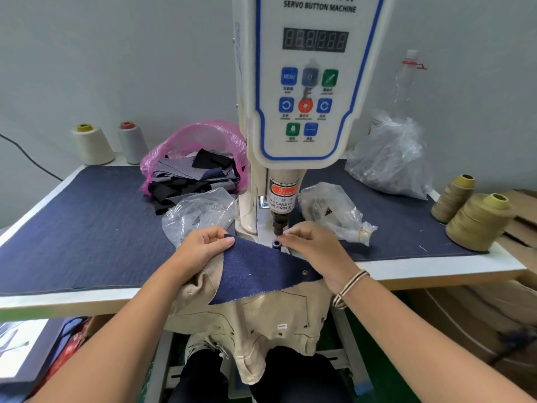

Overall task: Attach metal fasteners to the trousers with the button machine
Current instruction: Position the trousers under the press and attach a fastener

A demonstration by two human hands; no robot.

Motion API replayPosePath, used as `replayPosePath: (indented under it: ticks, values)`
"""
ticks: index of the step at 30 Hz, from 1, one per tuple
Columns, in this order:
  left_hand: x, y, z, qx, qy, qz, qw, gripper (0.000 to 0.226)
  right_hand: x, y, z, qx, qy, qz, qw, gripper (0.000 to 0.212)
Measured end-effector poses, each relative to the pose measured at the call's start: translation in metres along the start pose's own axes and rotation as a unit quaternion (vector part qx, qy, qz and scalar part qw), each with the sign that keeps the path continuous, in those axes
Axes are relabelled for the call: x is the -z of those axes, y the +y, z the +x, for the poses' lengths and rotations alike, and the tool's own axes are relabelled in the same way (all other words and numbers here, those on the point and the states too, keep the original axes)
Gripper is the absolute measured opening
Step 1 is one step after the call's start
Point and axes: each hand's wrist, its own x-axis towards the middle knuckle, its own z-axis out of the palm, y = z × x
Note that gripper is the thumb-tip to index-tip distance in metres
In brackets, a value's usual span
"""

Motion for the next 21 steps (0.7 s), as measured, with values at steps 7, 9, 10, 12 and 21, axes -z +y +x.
replayPosePath:
  ticks: [7, 9, 10, 12, 21]
  values:
    - [0.001, -0.001, 0.001, -0.002, -0.001, -0.006, 1.000, 0.038, -0.008, 0.002, 0.001, -0.109, -0.008, 0.106, 0.988, 0.009]
    - [0.001, -0.001, 0.001, -0.004, -0.002, -0.007, 1.000, 0.038, -0.008, 0.003, 0.001, -0.130, 0.000, 0.139, 0.982, 0.010]
    - [0.001, -0.001, 0.001, -0.004, -0.002, -0.005, 1.000, 0.038, -0.009, 0.004, 0.001, -0.134, 0.000, 0.149, 0.980, 0.010]
    - [0.001, -0.002, 0.001, -0.004, -0.002, -0.005, 1.000, 0.038, -0.010, 0.006, 0.001, -0.139, 0.000, 0.167, 0.976, 0.009]
    - [0.004, -0.004, 0.003, -0.001, 0.002, 0.015, 1.000, 0.032, -0.014, 0.008, 0.002, -0.164, 0.013, 0.279, 0.946, 0.013]
